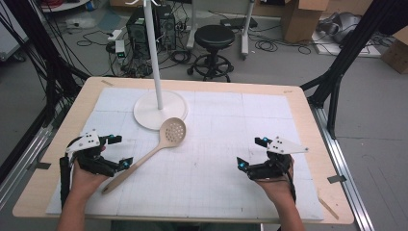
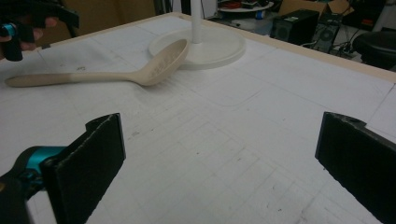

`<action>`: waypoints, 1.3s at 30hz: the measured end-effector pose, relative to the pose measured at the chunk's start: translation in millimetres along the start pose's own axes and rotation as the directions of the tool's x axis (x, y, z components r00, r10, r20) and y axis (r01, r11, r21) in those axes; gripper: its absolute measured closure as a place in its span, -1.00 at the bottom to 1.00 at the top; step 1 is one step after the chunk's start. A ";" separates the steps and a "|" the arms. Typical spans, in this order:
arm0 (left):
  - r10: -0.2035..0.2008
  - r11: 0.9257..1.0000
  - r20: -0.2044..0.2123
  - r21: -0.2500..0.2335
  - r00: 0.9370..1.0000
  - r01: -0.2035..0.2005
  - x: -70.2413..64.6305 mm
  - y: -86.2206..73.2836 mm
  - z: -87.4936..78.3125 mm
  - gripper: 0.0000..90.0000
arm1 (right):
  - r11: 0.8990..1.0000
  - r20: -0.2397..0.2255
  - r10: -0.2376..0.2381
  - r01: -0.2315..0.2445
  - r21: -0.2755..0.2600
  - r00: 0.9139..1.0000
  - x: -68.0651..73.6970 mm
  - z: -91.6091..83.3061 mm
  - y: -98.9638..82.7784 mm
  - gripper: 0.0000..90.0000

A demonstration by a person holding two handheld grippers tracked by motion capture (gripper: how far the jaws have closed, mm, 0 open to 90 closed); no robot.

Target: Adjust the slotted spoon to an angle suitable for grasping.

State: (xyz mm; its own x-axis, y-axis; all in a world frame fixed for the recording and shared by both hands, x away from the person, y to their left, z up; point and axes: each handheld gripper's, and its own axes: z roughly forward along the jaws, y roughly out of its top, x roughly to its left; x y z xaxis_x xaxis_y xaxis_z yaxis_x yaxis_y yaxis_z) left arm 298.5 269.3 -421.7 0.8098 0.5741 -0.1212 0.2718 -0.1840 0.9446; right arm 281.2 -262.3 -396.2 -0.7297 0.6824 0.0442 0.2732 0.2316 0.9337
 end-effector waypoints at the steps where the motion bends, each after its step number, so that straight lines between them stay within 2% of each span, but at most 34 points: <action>1: 0.000 1.000 0.000 0.000 1.000 0.000 0.0 0.0 0.0 -0.96 | 1.000 0.000 0.000 0.000 0.000 1.000 0.0 0.0 0.0 -1.00; 5: 0.004 1.000 -0.005 0.015 1.000 -0.004 -0.8 0.3 -0.1 -0.96 | 1.000 0.010 0.013 -0.013 0.009 1.000 -2.3 -0.7 -4.1 -1.00; 9: 0.013 0.999 -0.025 0.033 1.000 -0.013 -1.5 1.2 -0.8 -0.96 | 1.000 0.019 0.001 -0.001 0.013 1.000 -0.5 -1.4 -2.5 -1.00; 14: 0.027 0.999 -0.021 0.037 0.999 -0.026 -4.3 4.3 -0.5 -0.96 | 1.000 0.019 -0.002 0.002 0.018 1.000 1.9 -1.2 -1.5 -1.00; 17: 0.026 0.998 -0.033 0.056 0.999 -0.024 -5.2 5.6 2.4 -0.96 | 1.000 0.018 -0.005 0.005 0.024 1.000 1.5 0.5 -2.1 -1.00; 19: 0.019 0.997 -0.042 0.081 0.999 -0.016 -5.3 4.9 4.3 -0.90 | 0.999 0.016 -0.009 0.009 0.033 1.000 1.3 1.5 -2.4 -1.00; 20: 0.012 0.995 -0.037 0.098 0.999 -0.008 -5.2 4.1 5.6 -0.63 | 0.999 0.028 -0.012 0.011 0.037 1.000 0.6 1.0 -1.5 -1.00; 22: 0.011 0.990 -0.021 0.142 1.000 -0.008 -5.3 2.7 9.1 -0.56 | 0.999 0.026 -0.006 0.005 0.034 1.000 -0.3 0.1 -1.1 -1.00; 25: 0.020 0.980 -0.039 0.198 0.999 -0.012 -7.4 0.5 16.3 -0.57 | 1.000 0.032 0.001 -0.002 0.031 1.000 -2.2 -0.7 -2.0 -1.00; 26: 0.031 0.973 -0.050 0.229 0.998 -0.019 -8.6 -0.3 20.8 -0.56 | 0.999 0.033 -0.001 0.000 0.035 0.999 -1.8 -1.1 -2.9 -1.00; 27: 0.031 0.973 -0.050 0.229 0.998 -0.019 -8.6 -0.3 20.8 -0.54 | 0.999 0.031 -0.007 0.006 0.035 0.999 -1.7 -1.2 -3.1 -1.00; 28: 0.034 0.967 -0.047 0.254 0.998 -0.021 -10.3 -0.7 24.2 -0.51 | 0.999 0.032 -0.011 0.010 0.035 0.999 -1.6 -1.1 -3.2 -1.00; 31: 0.029 0.964 -0.044 0.266 0.999 -0.016 -11.9 -1.2 26.2 -0.40 | 0.999 0.030 -0.010 0.009 0.038 1.000 -1.1 -0.3 -3.0 -1.00; 32: 0.021 0.959 -0.047 0.284 0.999 -0.006 -12.1 -1.6 27.5 -0.39 | 0.999 0.027 -0.013 0.012 0.041 1.000 -0.7 0.8 -3.1 -1.00; 34: 0.020 0.957 -0.050 0.291 0.999 -0.005 -12.2 -1.9 27.9 -0.36 | 0.999 0.023 -0.017 0.016 0.048 1.000 0.3 1.9 -3.3 -1.00; 36: 0.020 0.945 -0.040 0.328 0.999 -0.006 -12.0 -3.4 30.5 -0.27 | 0.998 0.020 -0.016 0.015 0.055 1.000 1.4 2.6 -3.7 -1.00; 37: 0.020 0.945 -0.040 0.328 0.999 -0.006 -12.0 -3.4 30.5 -0.24 | 0.998 0.020 -0.016 0.015 0.055 1.000 1.4 2.6 -3.7 -1.00; 38: 0.020 0.941 -0.038 0.339 0.999 -0.006 -12.3 -4.5 32.2 -0.24 | 0.998 0.018 -0.024 0.023 0.054 1.000 1.1 3.3 -3.9 -1.00; 39: 0.024 0.933 -0.033 0.359 0.999 -0.011 -12.2 -5.3 33.5 -0.21 | 0.998 0.016 -0.022 0.021 0.061 1.000 1.8 3.3 -4.0 -1.00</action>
State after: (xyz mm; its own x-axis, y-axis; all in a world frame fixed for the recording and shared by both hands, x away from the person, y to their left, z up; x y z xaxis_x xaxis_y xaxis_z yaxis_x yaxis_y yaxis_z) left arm 304.6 236.6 -435.5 0.7986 0.5953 -0.0885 0.4316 -0.4640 0.7736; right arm 280.9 -259.7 -401.1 -0.7251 0.6884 0.0180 0.2957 0.2876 0.9110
